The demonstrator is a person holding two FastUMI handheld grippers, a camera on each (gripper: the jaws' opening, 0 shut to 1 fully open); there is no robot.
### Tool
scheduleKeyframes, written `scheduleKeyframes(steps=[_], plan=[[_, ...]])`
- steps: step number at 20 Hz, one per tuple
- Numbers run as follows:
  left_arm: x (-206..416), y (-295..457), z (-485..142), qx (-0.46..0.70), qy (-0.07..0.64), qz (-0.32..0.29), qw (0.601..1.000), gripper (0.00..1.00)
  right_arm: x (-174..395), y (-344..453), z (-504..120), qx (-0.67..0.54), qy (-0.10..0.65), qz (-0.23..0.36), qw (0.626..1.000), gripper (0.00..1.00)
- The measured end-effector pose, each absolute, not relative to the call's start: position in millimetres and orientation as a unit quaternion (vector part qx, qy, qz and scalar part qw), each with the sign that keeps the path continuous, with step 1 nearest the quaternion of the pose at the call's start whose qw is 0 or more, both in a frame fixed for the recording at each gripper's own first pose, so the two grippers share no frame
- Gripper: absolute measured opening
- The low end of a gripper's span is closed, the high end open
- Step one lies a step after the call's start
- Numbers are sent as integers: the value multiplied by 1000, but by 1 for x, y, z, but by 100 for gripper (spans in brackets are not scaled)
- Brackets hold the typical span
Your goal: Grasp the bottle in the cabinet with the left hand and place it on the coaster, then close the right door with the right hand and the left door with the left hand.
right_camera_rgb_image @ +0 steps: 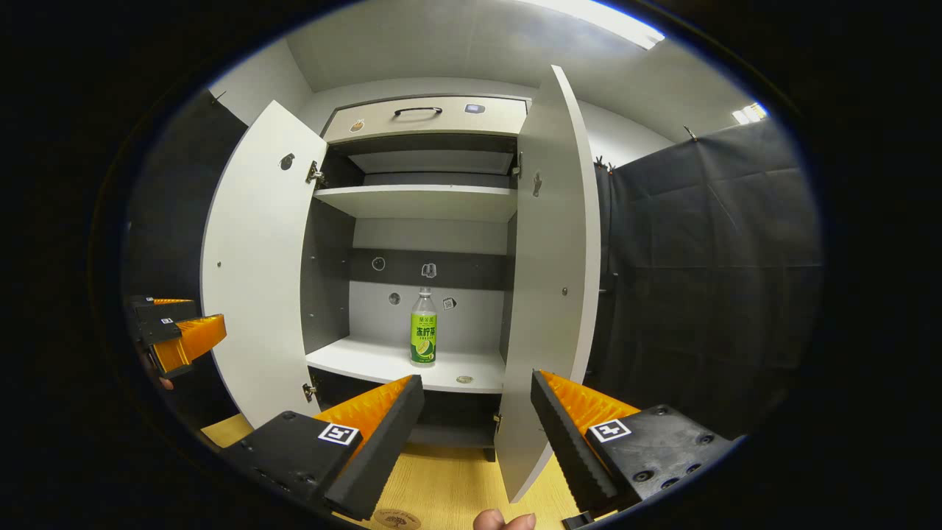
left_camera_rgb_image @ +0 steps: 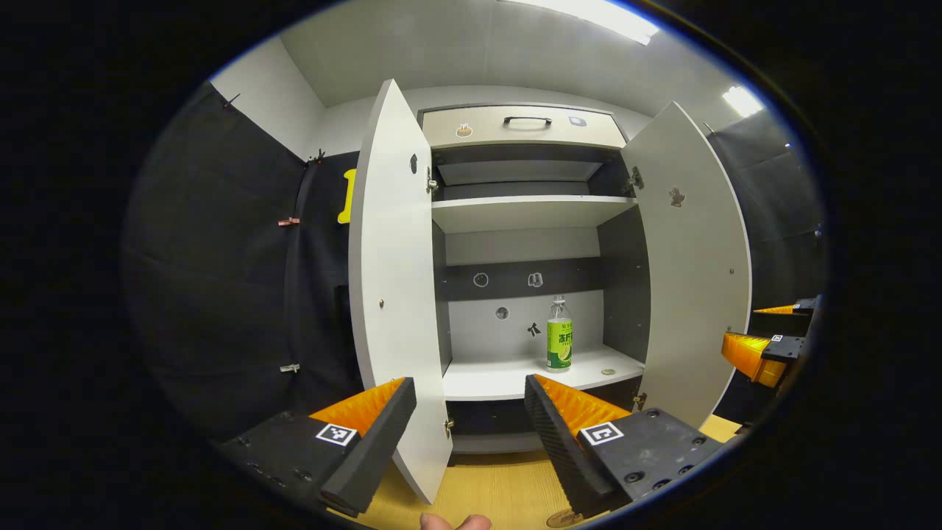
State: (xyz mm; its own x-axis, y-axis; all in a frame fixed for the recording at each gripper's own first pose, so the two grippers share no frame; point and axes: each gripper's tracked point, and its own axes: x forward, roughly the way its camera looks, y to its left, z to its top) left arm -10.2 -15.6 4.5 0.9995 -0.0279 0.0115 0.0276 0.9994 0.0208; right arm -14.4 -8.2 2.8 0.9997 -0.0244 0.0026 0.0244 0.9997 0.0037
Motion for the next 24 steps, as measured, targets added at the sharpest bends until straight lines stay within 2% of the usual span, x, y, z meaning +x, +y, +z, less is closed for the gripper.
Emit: scheduleKeyframes(steps=[7,10,12,20,24], plan=[[-13,-28,3,10,-2,-23,1000,94,-23,-17,5,4,-3,-19,1000,97],[-4,-45,6,5,-6,-39,999,92,-27,-24,8,9,-3,-24,1000,97],[10,-64,7,0,-6,-54,999,94,-29,-32,11,11,-7,-29,1000,97],[130,-156,7,-5,-6,-110,994,92,-22,-64,4,20,-5,-19,1000,97],[198,-193,4,-3,-7,-125,992,95,-18,-77,-4,4,-7,-17,1000,98]])
